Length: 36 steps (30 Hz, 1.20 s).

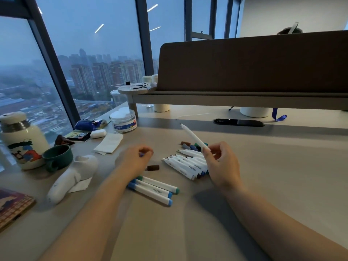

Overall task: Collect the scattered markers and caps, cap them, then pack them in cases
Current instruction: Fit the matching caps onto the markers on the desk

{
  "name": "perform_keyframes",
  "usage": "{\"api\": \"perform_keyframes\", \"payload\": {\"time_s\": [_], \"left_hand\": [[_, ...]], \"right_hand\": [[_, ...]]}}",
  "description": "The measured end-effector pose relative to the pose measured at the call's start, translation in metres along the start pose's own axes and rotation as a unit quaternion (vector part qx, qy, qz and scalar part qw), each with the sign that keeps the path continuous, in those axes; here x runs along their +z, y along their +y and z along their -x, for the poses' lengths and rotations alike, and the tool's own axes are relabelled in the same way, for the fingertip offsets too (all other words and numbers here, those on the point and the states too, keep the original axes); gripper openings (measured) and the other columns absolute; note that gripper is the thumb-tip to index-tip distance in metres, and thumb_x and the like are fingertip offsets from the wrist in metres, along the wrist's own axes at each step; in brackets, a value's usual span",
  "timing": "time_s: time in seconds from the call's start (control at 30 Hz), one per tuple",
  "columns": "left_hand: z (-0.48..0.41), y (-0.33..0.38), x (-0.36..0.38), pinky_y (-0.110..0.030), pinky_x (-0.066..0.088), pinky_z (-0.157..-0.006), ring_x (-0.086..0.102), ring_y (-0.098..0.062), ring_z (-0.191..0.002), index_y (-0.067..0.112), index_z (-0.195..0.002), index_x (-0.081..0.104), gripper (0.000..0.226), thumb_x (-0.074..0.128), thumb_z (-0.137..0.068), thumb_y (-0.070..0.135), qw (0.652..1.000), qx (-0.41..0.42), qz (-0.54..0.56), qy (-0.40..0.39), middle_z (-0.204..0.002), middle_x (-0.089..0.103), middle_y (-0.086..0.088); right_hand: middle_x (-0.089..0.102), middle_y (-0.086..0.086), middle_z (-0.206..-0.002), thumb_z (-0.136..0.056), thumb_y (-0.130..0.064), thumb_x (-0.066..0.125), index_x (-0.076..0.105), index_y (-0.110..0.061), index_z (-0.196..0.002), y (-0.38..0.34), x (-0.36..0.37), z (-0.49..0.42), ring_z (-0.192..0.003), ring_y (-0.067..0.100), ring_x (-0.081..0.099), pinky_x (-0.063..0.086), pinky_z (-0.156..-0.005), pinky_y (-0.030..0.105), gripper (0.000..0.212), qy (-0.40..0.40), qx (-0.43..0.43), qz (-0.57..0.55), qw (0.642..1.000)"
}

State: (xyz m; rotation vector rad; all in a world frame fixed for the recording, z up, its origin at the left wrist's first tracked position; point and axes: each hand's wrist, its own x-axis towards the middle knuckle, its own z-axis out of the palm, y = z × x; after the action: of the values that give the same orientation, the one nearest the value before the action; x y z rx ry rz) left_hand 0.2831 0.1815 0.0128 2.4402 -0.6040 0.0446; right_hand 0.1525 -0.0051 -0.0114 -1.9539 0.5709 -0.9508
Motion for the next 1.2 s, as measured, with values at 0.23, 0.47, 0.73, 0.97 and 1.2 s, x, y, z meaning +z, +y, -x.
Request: {"api": "perform_keyframes", "payload": {"time_s": [0.23,0.47,0.73,0.97,1.2], "left_hand": [[-0.059,0.068,0.035,-0.027,0.043,-0.09,0.053,-0.013,-0.101,0.013,-0.116,0.063,0.024,0.05,-0.096,0.013,0.993,0.089,0.036,-0.073,-0.123,0.058,-0.007],[-0.084,0.082,0.064,-0.029,0.044,-0.095,0.057,-0.02,-0.108,0.009,-0.12,0.061,0.027,0.049,-0.096,0.008,0.981,0.06,-0.01,-0.182,-0.12,0.062,-0.008],[-0.096,0.089,0.058,-0.031,0.045,-0.094,0.056,-0.022,-0.107,0.01,-0.117,0.06,0.024,0.054,-0.093,0.011,0.97,0.076,-0.127,-0.194,-0.118,0.06,-0.01],[-0.093,0.084,0.051,-0.028,0.043,-0.094,0.056,-0.021,-0.11,0.011,-0.12,0.061,0.027,0.052,-0.095,0.012,0.962,0.105,-0.155,-0.201,-0.122,0.06,-0.008],[-0.091,0.077,0.047,-0.026,0.044,-0.089,0.057,-0.021,-0.105,0.009,-0.115,0.065,0.024,0.054,-0.094,0.013,0.963,0.111,-0.137,-0.201,-0.117,0.062,-0.008]], "right_hand": [[0.055,-0.01,-0.084,-0.093,-0.03,0.058,0.053,-0.02,-0.096,0.001,-0.005,-0.007,-0.077,0.011,0.053,0.048,-0.067,0.025,0.012,0.07,0.029,-0.108,0.991],[0.054,-0.014,-0.083,-0.093,-0.029,0.059,0.052,-0.023,-0.096,0.003,-0.001,-0.008,-0.079,0.011,0.053,0.049,-0.075,0.034,0.008,0.092,-0.01,-0.111,0.99],[0.054,-0.015,-0.083,-0.092,-0.028,0.059,0.053,-0.024,-0.095,0.004,0.001,-0.009,-0.079,0.008,0.054,0.048,-0.073,0.029,0.008,0.092,-0.021,-0.111,0.989],[0.055,-0.014,-0.084,-0.092,-0.029,0.059,0.053,-0.023,-0.095,0.004,0.001,-0.008,-0.079,0.008,0.054,0.05,-0.074,0.031,0.009,0.086,-0.018,-0.113,0.99],[0.055,-0.015,-0.083,-0.092,-0.028,0.06,0.053,-0.025,-0.094,0.002,0.001,-0.008,-0.078,0.007,0.054,0.051,-0.079,0.039,0.008,0.087,-0.015,-0.112,0.99]]}}
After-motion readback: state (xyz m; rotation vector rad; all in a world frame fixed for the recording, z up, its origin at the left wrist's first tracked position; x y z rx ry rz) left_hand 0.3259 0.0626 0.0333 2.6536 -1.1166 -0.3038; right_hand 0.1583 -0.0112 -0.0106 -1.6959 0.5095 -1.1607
